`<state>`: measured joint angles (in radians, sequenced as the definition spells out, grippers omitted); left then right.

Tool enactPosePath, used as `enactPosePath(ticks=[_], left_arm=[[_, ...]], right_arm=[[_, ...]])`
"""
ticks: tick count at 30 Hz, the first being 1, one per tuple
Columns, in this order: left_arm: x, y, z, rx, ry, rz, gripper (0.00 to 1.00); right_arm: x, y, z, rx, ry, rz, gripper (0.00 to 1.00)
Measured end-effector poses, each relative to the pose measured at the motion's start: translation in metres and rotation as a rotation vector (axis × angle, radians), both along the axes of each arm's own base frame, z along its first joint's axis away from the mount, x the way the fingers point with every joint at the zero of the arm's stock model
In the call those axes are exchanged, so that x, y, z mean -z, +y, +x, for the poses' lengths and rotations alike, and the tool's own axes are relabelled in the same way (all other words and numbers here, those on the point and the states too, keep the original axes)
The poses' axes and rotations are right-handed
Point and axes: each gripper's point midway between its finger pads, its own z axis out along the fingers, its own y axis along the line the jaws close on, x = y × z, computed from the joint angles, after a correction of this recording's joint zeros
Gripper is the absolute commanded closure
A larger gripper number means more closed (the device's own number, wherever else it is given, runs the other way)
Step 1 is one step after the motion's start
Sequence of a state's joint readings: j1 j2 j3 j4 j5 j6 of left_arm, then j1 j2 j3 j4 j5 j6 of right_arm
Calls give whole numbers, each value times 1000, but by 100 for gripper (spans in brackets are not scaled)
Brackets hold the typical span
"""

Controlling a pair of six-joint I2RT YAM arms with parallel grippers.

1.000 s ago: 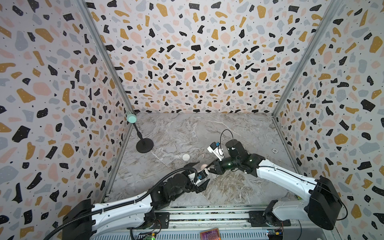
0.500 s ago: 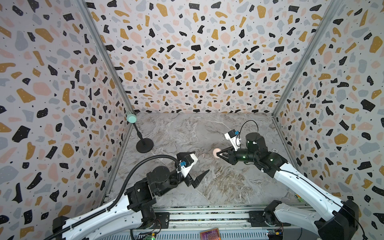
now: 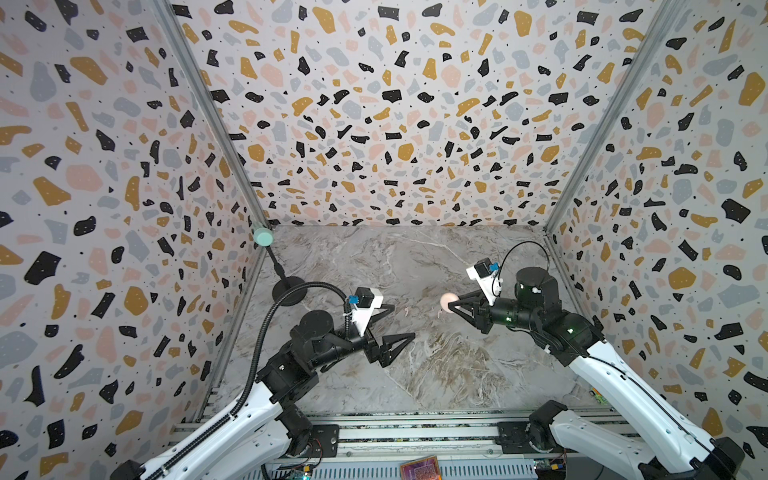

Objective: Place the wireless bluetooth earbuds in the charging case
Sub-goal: 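Bring the left gripper back to grip the pink case held by the right gripper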

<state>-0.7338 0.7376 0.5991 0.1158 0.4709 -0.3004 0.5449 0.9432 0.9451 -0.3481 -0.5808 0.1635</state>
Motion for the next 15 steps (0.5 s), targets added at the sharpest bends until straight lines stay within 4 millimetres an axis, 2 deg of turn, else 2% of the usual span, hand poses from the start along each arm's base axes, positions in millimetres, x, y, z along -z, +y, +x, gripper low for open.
enactPosePath(ticks=[4,15], left_arm=[[13,-6,-10,69,50,3,0],[14,-15,-30,211,82,-23,10]], right_arm=[[2,3,-14,-72,9,-3,100],[-2,20,-50,-297,27,49,100]])
